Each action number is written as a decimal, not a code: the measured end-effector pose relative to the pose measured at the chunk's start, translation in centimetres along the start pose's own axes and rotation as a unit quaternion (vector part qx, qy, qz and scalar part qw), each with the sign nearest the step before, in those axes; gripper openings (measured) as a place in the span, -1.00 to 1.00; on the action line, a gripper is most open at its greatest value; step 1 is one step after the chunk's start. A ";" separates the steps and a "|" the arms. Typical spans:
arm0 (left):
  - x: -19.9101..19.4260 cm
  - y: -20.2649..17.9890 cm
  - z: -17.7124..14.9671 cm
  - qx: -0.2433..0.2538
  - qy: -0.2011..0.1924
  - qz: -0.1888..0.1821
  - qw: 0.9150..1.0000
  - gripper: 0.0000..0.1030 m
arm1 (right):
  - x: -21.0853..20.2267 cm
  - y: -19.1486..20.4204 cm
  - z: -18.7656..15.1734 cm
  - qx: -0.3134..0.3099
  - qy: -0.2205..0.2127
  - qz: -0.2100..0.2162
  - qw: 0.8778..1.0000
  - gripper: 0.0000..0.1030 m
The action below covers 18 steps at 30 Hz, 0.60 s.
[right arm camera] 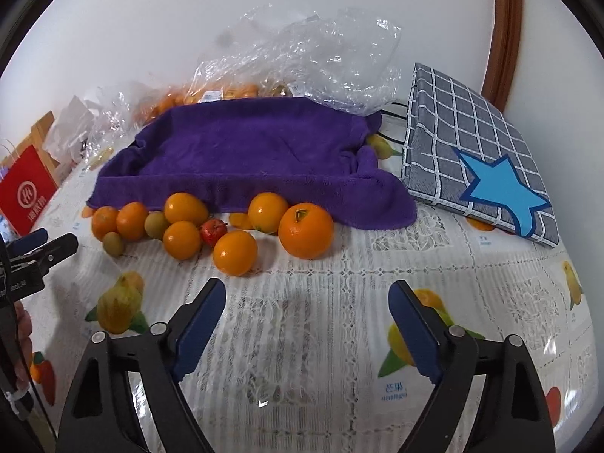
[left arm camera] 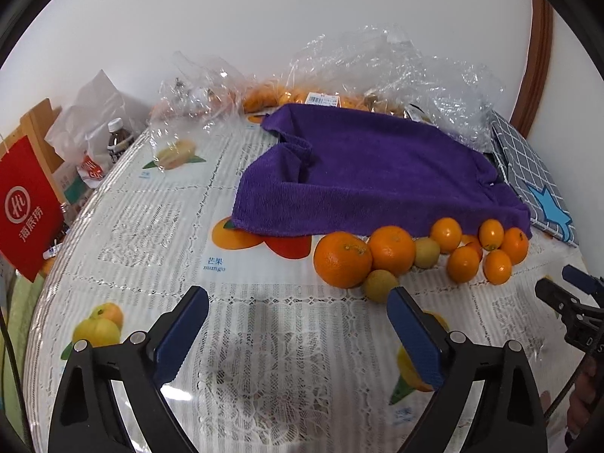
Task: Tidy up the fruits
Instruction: 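Lower the left tool onto a large orange while the right tool grasps another orange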
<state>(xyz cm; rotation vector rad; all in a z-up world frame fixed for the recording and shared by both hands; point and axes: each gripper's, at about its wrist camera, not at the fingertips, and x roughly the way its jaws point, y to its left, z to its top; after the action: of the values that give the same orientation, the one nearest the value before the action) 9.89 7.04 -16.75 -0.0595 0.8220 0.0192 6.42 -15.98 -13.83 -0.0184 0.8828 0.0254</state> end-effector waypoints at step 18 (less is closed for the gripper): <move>2.7 1.3 -0.7 0.025 0.036 -0.035 0.998 0.36 | 4.3 1.3 1.6 0.016 0.031 0.040 0.999 0.32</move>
<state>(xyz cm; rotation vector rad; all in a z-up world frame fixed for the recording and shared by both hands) 11.13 8.32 -19.29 -0.0421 0.8914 -0.0704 10.33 -14.62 -16.10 0.0462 0.9460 0.0851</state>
